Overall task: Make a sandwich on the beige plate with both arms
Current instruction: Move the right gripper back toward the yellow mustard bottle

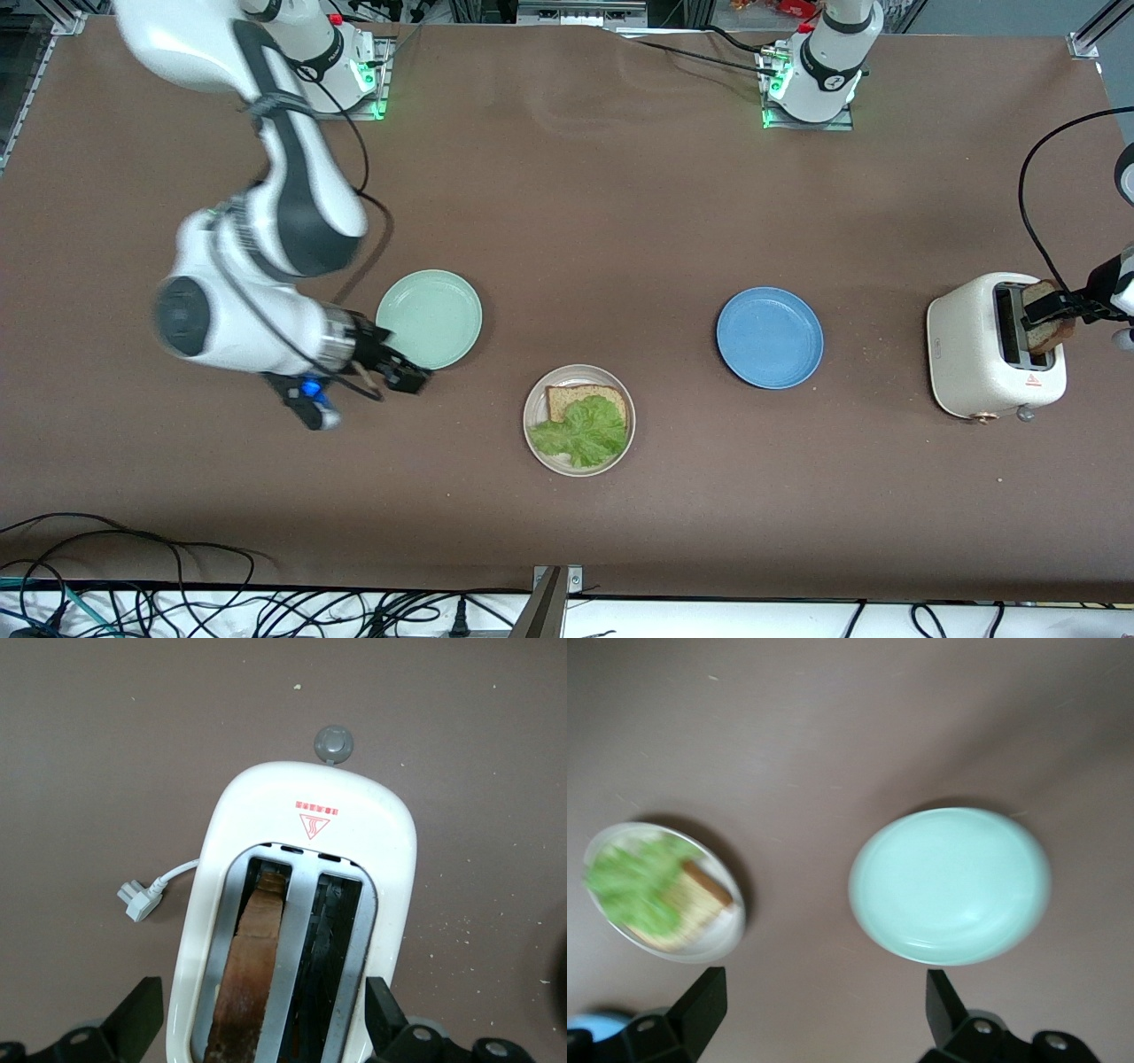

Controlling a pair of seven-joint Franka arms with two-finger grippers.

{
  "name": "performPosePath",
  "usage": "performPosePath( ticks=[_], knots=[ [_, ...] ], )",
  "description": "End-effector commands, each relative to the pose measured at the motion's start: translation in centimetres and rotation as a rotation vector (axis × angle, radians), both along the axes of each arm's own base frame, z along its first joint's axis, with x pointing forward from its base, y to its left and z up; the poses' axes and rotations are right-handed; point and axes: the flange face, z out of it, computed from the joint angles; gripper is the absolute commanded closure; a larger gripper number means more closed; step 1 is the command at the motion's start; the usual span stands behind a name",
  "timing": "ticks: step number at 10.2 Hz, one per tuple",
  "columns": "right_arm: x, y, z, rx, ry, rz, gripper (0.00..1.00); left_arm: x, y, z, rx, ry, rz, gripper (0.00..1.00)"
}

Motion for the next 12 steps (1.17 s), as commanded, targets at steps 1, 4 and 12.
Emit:
performPosePath(
  ticks=[1,4,12],
  knots=[
    [-1.8,-7.6,2.5,0.022,0.023,0.256,0.02,-0.5,0.0,0.5,0.013,0.001,-0.012,0.00],
    [-4.6,-17.6,3.0,0.126,-0.024,0.568,0.02,-0.5,-0.1,0.5,0.013,0.000,-0.012,0.00],
    [-17.3,-40.5,-6.3,0.549,-0.500,1.255,0.00,-0.5,-0.1,0.5,0.013,0.000,-0.012,0.00]
  ],
)
